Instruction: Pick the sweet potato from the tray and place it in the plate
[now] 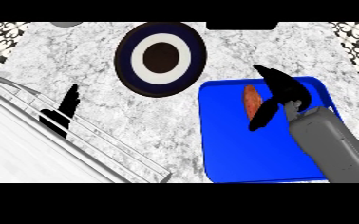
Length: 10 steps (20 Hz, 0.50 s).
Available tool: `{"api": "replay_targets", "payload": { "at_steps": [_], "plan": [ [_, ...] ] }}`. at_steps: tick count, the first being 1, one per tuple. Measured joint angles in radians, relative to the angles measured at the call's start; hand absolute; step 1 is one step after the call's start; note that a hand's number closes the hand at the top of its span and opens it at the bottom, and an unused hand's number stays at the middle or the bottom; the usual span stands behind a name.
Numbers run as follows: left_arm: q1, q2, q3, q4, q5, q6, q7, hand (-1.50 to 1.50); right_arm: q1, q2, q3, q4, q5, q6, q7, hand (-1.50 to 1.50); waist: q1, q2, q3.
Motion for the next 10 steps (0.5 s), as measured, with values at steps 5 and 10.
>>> {"api": "replay_targets", "payload": {
  "at_steps": [5,10],
  "plan": [
    [-0.004,-0.005,0.0,0.002,-0.009,0.008,0.003,0.0,0.005,0.022,0.007,0.074,0.018,0.0,-0.042,-1.5,0.004,0.002,0.002],
    [-0.003,-0.004,0.001,-0.002,-0.009,0.003,0.014,0.0,0.023,0.028,0.003,0.129,0.037,-0.01,-0.086,-1.5,0.004,0.001,0.001]
  ]
}}
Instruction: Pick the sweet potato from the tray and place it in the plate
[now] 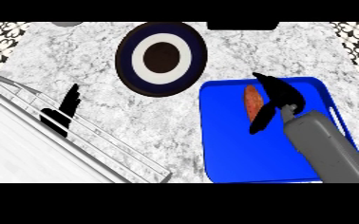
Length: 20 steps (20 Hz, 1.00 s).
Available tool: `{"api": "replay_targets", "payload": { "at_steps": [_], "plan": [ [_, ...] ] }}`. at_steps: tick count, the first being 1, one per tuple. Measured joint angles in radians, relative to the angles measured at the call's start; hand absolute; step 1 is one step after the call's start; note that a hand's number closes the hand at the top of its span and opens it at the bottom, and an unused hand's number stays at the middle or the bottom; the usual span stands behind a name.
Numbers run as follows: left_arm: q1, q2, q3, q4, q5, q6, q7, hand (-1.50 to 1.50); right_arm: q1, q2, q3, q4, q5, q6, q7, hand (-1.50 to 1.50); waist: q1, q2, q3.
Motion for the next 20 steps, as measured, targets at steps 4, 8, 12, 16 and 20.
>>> {"api": "replay_targets", "payload": {
  "at_steps": [4,8,12,16,20],
  "plan": [
    [-0.005,0.006,0.007,-0.002,0.005,-0.013,-0.002,0.0,0.002,0.017,-0.001,0.054,0.015,-0.008,-0.031,-1.5,0.002,0.0,0.0],
    [-0.004,0.001,0.012,0.003,0.008,-0.021,-0.016,0.0,-0.004,0.012,-0.002,0.085,0.052,-0.038,-0.091,1.5,0.001,-0.002,-0.001],
    [-0.006,0.007,0.016,0.003,0.009,-0.035,-0.023,0.0,-0.012,0.023,0.005,0.118,0.102,-0.083,-0.125,1.5,0.0,-0.004,-0.003],
    [-0.004,-0.001,0.014,0.001,0.002,-0.027,-0.008,0.0,-0.009,0.025,0.001,0.137,0.135,-0.121,-0.165,1.5,0.001,-0.007,-0.005],
    [0.0,-0.004,0.02,-0.003,-0.002,-0.017,-0.01,0.0,0.0,0.034,-0.009,0.139,0.156,-0.167,-0.19,1.5,-0.004,-0.007,-0.006]
  ]
}}
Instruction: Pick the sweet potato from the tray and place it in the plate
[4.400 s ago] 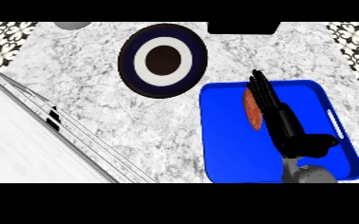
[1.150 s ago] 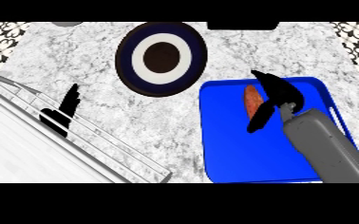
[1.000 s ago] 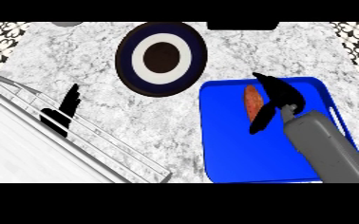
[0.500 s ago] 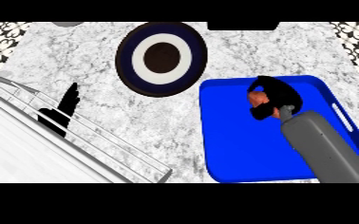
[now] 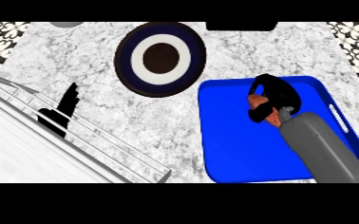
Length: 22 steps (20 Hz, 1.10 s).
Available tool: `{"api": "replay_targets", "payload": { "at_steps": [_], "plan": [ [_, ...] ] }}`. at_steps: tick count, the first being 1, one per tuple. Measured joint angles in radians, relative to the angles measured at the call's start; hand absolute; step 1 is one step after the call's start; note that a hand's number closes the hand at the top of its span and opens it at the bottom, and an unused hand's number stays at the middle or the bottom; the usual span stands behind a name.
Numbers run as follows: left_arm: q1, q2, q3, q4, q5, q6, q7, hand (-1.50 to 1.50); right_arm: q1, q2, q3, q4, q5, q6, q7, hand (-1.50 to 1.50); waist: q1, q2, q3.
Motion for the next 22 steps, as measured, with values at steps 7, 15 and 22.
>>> {"api": "replay_targets", "payload": {
  "at_steps": [7,15,22],
  "plan": [
    [0.009,-0.004,0.004,-0.005,-0.004,0.002,0.004,0.0,0.057,0.022,-0.028,-0.029,0.039,-0.135,-0.051,1.5,-0.006,-0.002,-0.002],
    [0.025,-0.006,0.008,-0.006,-0.001,-0.002,-0.006,0.0,0.025,0.007,-0.092,-0.146,0.106,-0.348,-0.147,1.5,-0.02,0.001,-0.003],
    [0.01,-0.009,0.008,0.004,-0.003,-0.013,-0.008,0.0,-0.06,0.042,-0.104,-0.258,0.096,-0.377,-0.2,1.5,-0.009,0.003,0.0]
  ]
}}
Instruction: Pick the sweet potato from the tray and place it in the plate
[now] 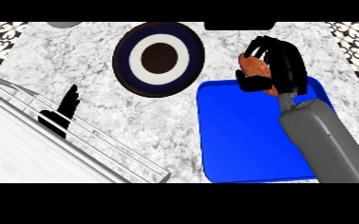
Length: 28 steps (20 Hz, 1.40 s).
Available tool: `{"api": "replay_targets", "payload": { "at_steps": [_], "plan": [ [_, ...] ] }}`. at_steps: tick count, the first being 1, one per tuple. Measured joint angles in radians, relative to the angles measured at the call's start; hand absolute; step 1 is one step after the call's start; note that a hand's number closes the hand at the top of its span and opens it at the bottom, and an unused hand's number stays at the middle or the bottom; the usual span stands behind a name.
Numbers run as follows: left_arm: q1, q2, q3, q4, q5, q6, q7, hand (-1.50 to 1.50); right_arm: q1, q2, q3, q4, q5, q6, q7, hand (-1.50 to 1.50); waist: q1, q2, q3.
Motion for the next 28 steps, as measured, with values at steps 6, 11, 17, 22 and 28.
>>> {"api": "replay_targets", "payload": {
  "at_steps": [6,11,17,22,28],
  "plan": [
    [-0.025,-0.004,-0.004,0.01,-0.006,-0.007,0.009,0.0,-0.11,0.092,-0.008,0.051,-0.046,0.032,0.015,1.5,0.02,0.004,0.007],
    [-0.043,-0.01,-0.007,0.021,-0.015,-0.008,0.009,0.0,-0.23,0.188,-0.017,0.167,-0.059,0.035,0.03,1.5,0.036,0.007,0.012],
    [-0.065,-0.014,-0.012,0.032,-0.017,-0.018,0.014,0.0,-0.348,0.284,-0.017,0.365,-0.036,0.005,0.012,1.5,0.054,0.011,0.018],
    [-0.081,-0.027,-0.014,0.047,-0.017,-0.019,0.003,0.0,-0.432,0.316,0.0,0.553,0.019,0.009,0.015,1.5,0.068,0.016,0.024],
    [-0.104,-0.044,-0.029,0.073,-0.029,-0.022,-0.005,0.0,-0.471,0.349,-0.031,0.696,-0.076,-0.019,0.015,-1.5,0.091,0.021,0.031]
  ]
}}
